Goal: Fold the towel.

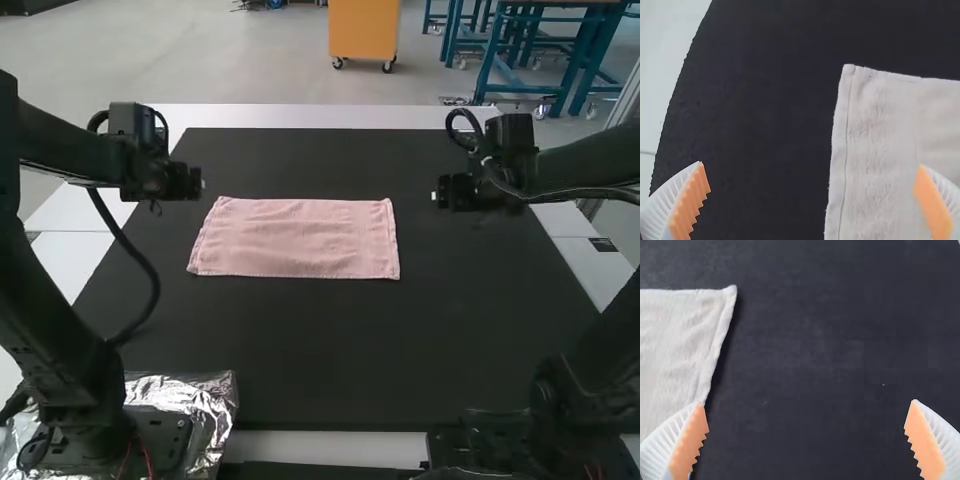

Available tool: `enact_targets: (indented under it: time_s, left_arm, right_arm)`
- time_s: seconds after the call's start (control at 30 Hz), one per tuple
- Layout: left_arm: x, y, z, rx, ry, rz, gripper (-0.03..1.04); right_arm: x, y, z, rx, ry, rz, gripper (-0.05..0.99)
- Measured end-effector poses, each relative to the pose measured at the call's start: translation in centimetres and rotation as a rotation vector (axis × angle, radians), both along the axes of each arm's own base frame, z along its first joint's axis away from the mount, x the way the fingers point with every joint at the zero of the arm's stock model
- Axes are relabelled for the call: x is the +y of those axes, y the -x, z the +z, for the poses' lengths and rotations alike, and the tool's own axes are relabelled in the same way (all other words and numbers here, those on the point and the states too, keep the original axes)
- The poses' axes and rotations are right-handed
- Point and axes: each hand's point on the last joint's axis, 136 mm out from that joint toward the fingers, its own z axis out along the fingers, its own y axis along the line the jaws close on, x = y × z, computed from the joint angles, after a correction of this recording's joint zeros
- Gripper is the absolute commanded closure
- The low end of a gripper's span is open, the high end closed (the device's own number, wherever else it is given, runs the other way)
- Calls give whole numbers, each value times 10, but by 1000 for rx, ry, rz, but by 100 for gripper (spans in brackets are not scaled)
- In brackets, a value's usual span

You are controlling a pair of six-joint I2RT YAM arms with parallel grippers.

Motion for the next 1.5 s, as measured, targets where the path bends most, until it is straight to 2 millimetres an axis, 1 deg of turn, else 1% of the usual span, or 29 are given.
enact_targets:
  time_s: [0.2,0.27,0.43,0.57,1.0,1.1,1.27,1.5]
  left_arm:
    - [-3,-11,-19,39,16,-13,5]
    - [-3,-14,-25,49,16,-18,5]
    - [-3,-21,-42,87,15,-27,5]
    - [-3,-27,-53,104,11,-31,5]
    - [-2,-47,-67,113,-12,-55,5]
    - [-2,-52,-72,116,-12,-56,5]
    - [-2,-55,-83,134,-10,-56,5]
    - [-1,-64,-98,155,-8,-57,6]
  right_arm:
    - [14,-16,-22,52,-8,19,3]
    - [23,-22,-26,60,-7,36,2]
    - [55,-33,-35,72,-14,88,3]
    - [70,-43,-43,85,-25,100,3]
    - [90,-65,-74,129,-30,110,3]
    - [91,-69,-81,138,-29,109,3]
    - [91,-69,-92,157,-26,107,3]
    - [93,-75,-98,161,-25,106,3]
